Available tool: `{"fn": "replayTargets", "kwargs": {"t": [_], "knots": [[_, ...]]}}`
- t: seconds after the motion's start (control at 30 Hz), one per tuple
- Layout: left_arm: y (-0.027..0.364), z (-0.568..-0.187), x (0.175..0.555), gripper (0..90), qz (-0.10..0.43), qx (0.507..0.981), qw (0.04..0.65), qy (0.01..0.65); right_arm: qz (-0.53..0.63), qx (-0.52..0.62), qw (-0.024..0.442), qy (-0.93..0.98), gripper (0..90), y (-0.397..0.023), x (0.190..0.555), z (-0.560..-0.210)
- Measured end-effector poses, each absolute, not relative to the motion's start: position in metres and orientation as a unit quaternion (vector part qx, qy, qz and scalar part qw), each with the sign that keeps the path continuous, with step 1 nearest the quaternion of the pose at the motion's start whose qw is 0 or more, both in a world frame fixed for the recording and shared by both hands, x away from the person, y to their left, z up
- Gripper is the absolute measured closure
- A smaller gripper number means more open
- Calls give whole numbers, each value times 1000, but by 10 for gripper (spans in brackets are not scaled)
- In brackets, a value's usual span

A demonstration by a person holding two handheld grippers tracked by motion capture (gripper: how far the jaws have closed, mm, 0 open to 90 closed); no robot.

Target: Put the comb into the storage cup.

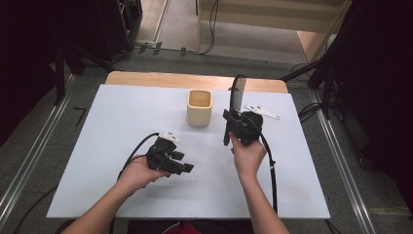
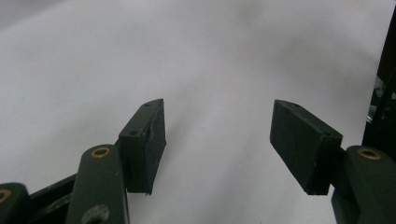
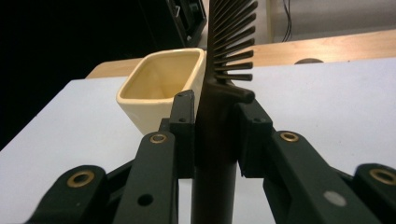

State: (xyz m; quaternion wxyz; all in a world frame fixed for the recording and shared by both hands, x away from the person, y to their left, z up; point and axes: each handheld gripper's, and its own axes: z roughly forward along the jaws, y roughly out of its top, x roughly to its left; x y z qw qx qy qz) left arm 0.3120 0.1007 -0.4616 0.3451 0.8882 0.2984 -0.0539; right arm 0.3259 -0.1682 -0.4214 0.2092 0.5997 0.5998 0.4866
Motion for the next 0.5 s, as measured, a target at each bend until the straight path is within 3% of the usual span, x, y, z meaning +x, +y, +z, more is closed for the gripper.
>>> {"fn": "replayTargets", "kwargs": {"t": [0.5], "knots": [[123,-460,305,353,-36,890,342,298,507,578,256,586,699,-156,320,-412]]}}
